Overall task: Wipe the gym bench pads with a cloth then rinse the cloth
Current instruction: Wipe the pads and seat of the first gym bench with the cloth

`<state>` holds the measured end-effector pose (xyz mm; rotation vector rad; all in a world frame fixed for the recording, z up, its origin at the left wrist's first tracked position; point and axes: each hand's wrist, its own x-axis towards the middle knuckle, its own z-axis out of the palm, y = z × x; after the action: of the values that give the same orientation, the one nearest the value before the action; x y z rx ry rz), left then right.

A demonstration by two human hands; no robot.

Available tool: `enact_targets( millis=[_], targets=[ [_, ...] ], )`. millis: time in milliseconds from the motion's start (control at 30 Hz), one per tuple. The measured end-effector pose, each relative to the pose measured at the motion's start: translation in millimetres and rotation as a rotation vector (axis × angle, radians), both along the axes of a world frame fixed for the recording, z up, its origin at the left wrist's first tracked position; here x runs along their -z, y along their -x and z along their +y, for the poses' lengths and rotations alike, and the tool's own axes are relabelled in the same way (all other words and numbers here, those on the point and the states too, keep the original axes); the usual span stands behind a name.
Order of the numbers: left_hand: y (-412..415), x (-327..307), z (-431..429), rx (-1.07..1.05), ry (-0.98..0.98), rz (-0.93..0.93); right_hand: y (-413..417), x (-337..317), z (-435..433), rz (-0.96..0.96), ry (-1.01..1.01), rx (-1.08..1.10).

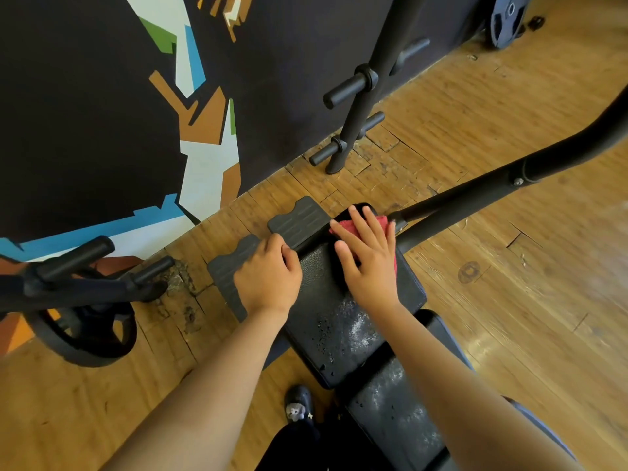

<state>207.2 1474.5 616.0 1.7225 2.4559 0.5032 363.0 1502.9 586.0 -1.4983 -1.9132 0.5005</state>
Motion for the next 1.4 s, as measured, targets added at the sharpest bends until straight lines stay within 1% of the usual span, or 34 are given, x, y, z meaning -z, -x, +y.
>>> enact_targets(
  millis=[67,167,233,367,467,567,700,833,900,967,1033,1067,1133,1200,1267,1333,1400],
  targets=[
    [0,0,0,0.000,0.001,-0.003,-3,0,5,0.016,0.022,0.007],
    [0,1,1,-0.002,0.001,-0.008,-5,4,8,-0.043,-0.021,0.001],
    [0,1,1,0.001,-0.006,-0.010,-4,6,7,-0.031,-0.042,0.017],
    [0,2,1,0.004,-0.027,-0.011,-5,-2,5,0.128,0.066,0.089],
    [0,4,1,0.009,-0.031,-0.008,-11,-7,6,0.276,0.118,0.238],
    [0,4,1,0.012,-0.036,-0.004,-17,-5,8,0.273,0.152,0.362],
    [0,4,1,0.012,-0.035,0.001,-18,-2,8,0.212,0.161,0.367],
    [2,4,2,0.032,-0.026,-0.001,-14,-11,7,0.209,0.045,0.341],
    [1,5,2,0.040,-0.020,-0.010,-10,-18,2,0.247,0.014,0.279],
    [3,4,2,0.042,-0.011,-0.058,-10,-27,-4,0.287,0.008,0.199],
    [4,1,0,0.080,0.000,-0.175,-13,-37,-10,0.319,0.029,0.142],
    [3,-6,0,0.144,0.000,-0.247,-16,-43,-12,0.338,0.041,0.122],
    [-7,-27,2,0.350,-0.010,-0.407,-20,-56,-17,0.391,0.068,0.067],
    [-25,-54,6,0.583,0.027,-0.486,-21,-68,-22,0.472,0.080,0.019],
    [-38,-71,11,0.727,0.099,-0.566,-23,-77,-22,0.583,0.082,0.007],
    [-43,-77,15,0.737,0.193,-0.682,-30,-84,-18,0.624,0.076,0.005],
    [-41,-76,18,0.718,0.257,-0.743,-38,-89,-16,0.596,0.069,-0.008]
  ],
)
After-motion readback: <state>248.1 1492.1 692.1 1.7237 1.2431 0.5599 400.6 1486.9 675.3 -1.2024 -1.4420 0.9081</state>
